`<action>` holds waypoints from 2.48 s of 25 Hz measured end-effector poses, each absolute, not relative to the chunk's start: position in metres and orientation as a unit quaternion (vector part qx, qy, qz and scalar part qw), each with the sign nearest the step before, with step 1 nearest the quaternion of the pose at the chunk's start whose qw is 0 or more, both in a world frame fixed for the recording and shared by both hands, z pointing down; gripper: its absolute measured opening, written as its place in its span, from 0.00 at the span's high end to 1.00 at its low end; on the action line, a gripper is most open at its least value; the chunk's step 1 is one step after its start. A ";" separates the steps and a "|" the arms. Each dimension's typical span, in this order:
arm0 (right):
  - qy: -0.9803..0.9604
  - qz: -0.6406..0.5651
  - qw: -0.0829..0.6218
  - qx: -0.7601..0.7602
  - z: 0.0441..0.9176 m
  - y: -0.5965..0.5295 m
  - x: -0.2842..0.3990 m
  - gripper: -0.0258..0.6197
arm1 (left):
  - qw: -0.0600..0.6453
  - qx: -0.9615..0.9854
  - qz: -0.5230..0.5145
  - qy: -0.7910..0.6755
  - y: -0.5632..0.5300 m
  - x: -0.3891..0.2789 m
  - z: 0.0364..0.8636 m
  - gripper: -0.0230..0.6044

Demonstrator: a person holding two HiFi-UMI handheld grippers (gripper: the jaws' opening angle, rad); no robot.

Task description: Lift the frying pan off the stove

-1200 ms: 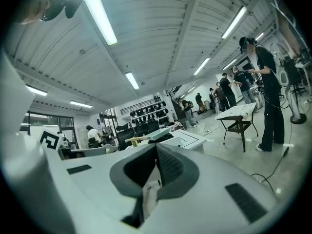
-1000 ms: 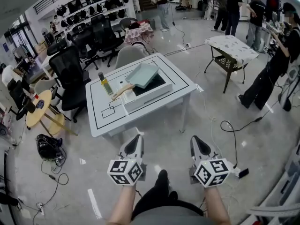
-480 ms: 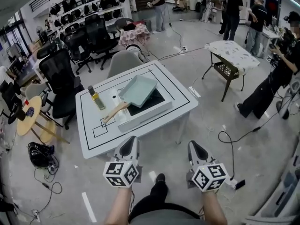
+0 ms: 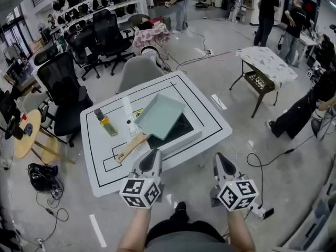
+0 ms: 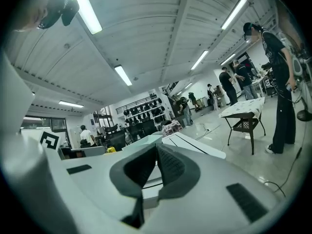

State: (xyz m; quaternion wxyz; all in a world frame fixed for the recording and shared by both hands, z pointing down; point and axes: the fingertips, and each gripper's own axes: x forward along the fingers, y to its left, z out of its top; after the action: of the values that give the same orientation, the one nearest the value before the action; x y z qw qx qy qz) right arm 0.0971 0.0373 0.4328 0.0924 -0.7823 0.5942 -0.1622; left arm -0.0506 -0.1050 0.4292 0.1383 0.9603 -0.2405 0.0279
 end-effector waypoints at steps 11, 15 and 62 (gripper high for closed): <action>0.627 -0.165 0.081 -0.757 0.430 -0.024 0.127 0.96 | 0.139 0.956 0.027 -0.256 -0.140 -0.022 0.426 0.95; 0.662 -0.164 0.079 -0.727 0.427 -0.062 0.147 0.96 | 0.140 0.948 0.020 -0.284 -0.155 -0.009 0.421 0.95; 0.819 -0.211 0.022 -0.534 0.439 -0.210 0.184 0.94 | 0.362 0.742 -0.052 -0.562 -0.198 -0.071 0.492 0.57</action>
State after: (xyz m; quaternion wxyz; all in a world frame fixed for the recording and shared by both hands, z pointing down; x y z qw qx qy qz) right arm 0.1837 -0.2096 0.4395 0.0222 -0.5339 0.8186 -0.2109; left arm -0.0711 -0.1984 0.4924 0.3616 0.7418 -0.5624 -0.0517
